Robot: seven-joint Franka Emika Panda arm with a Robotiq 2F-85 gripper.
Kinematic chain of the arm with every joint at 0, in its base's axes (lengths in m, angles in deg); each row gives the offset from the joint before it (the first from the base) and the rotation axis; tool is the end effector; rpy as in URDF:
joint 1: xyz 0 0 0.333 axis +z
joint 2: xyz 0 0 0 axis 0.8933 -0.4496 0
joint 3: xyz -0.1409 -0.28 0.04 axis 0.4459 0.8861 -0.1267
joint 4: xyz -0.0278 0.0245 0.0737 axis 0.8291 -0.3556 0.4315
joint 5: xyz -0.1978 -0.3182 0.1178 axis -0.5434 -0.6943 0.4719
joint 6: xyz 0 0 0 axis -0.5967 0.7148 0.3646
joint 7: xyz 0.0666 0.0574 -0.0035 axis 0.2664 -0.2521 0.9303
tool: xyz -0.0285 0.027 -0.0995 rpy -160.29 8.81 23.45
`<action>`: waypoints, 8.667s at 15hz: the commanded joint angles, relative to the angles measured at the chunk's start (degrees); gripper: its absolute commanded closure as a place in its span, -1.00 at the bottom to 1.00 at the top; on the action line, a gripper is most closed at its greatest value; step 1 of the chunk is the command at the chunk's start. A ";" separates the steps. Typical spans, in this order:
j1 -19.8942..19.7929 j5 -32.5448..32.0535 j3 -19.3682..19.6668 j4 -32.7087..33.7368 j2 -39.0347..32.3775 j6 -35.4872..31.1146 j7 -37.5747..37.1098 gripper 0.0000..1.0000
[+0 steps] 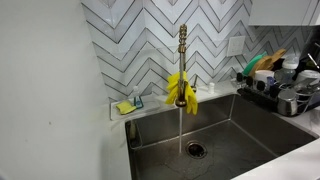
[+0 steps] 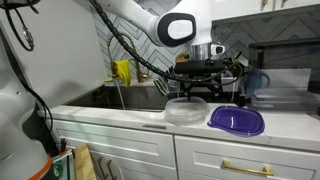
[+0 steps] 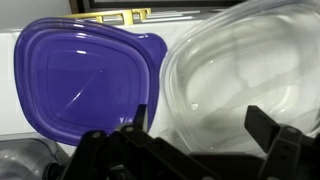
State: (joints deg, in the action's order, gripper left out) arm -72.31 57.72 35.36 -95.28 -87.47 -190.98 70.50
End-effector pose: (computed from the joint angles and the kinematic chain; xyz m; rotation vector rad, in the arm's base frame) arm 0.5429 -0.1794 0.4005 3.0012 0.8381 0.1613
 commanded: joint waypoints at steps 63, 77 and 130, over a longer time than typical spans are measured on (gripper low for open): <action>20.06 9.22 -18.01 -8.25 13.99 18.09 -18.03 0.90; 24.09 17.75 -24.39 -6.37 -0.95 -5.53 -18.58 0.98; 28.40 -97.71 -30.54 2.89 7.65 1.16 -56.47 0.98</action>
State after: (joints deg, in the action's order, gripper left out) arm -44.45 -30.12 5.15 -91.88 -80.53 -191.50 20.35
